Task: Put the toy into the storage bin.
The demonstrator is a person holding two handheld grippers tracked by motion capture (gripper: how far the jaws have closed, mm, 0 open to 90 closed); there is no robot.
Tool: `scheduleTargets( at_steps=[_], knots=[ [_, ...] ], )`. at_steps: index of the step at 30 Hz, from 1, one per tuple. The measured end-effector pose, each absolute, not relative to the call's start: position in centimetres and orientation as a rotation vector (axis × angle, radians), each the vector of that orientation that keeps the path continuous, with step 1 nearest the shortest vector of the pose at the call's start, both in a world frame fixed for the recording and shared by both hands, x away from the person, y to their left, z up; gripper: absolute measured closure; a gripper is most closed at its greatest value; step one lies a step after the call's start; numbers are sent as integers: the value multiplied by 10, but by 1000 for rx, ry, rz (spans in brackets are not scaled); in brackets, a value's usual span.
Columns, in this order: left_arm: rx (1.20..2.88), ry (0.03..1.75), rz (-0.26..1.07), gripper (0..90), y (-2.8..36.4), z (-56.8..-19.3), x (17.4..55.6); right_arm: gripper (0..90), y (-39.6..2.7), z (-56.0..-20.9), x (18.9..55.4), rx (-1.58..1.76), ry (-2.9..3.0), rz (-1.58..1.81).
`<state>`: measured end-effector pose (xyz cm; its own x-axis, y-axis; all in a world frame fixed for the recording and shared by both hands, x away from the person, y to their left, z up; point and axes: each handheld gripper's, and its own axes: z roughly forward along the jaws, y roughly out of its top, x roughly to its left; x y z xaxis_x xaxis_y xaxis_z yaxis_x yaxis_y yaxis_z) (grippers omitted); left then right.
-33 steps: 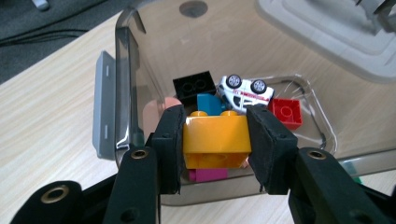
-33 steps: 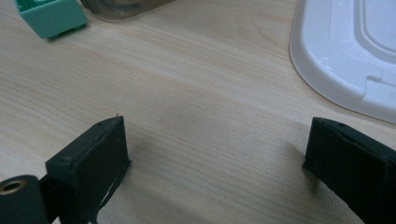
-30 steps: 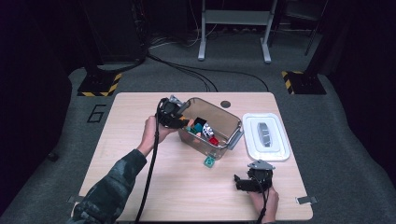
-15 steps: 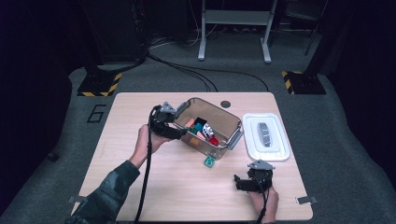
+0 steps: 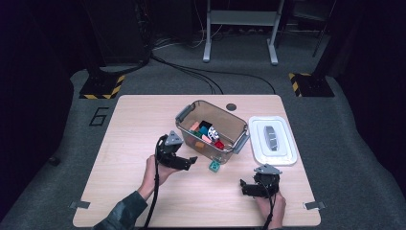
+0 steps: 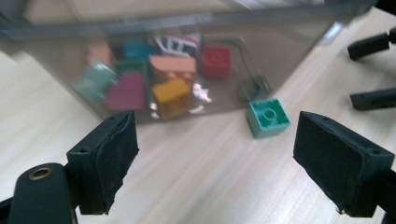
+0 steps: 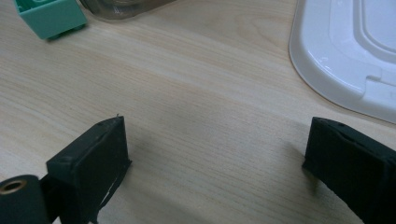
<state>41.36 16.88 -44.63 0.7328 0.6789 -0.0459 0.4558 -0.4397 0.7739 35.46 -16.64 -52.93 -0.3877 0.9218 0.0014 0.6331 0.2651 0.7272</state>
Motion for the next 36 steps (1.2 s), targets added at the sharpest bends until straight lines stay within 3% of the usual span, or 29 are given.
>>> scheduleTargets(
  at_steps=[7,25,36],
  knots=[
    [2123,863,310,127,148,-476,403,52,-167,-529,355,1404,2116,914],
    [2111,877,283,165,103,-510,398,52,-166,-529,354,1418,2107,919],
    [2101,904,280,334,89,-518,400,52,-166,-529,354,1417,2108,920]
  ],
)
